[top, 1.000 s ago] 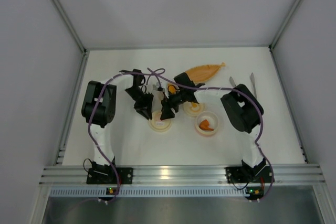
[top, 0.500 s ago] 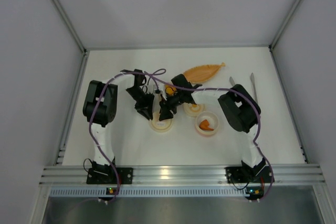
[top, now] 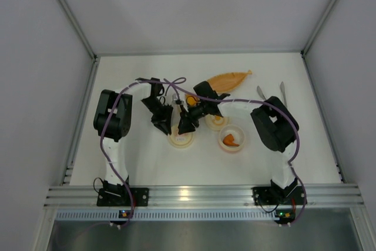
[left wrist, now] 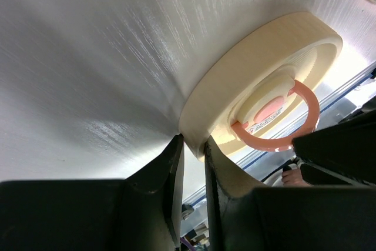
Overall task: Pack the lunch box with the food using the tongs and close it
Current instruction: Pick up the box lid from the center of the board.
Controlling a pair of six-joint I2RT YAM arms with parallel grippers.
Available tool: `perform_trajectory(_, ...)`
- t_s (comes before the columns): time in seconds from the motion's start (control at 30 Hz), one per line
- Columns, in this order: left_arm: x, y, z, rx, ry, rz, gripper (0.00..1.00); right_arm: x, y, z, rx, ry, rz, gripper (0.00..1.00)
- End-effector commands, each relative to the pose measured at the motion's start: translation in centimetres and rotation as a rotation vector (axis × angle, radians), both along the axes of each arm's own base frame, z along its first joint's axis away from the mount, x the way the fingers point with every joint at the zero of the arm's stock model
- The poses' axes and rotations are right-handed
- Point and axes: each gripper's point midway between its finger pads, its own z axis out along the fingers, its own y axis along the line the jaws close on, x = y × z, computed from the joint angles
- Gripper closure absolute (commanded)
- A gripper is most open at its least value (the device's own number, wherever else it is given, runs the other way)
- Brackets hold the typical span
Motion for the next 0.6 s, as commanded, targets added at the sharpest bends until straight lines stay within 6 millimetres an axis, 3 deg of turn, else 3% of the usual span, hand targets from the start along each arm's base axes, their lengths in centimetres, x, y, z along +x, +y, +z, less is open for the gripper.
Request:
perform_trajectory(0.0, 0.8, 0.7, -2.6, 0.07, -0.034, -0.023, 1.0, -1.9, 0.7, 2.6, 0.079, -0.06, 0.101, 0.63)
perform_trajectory(0.4, 0.7, 0.9, -2.8, 0.076, -0.034, -0.025, 1.0, -4.2, -0.3, 1.4, 0.031, -0.13, 0.18, 0.63)
perform_trajectory(0.57, 0.8, 0.9, -2.6, 0.076, -0.041, -0.025, 1.0, -3.8, -0.4, 1.5, 0.025, -0.163, 0.163, 0.56)
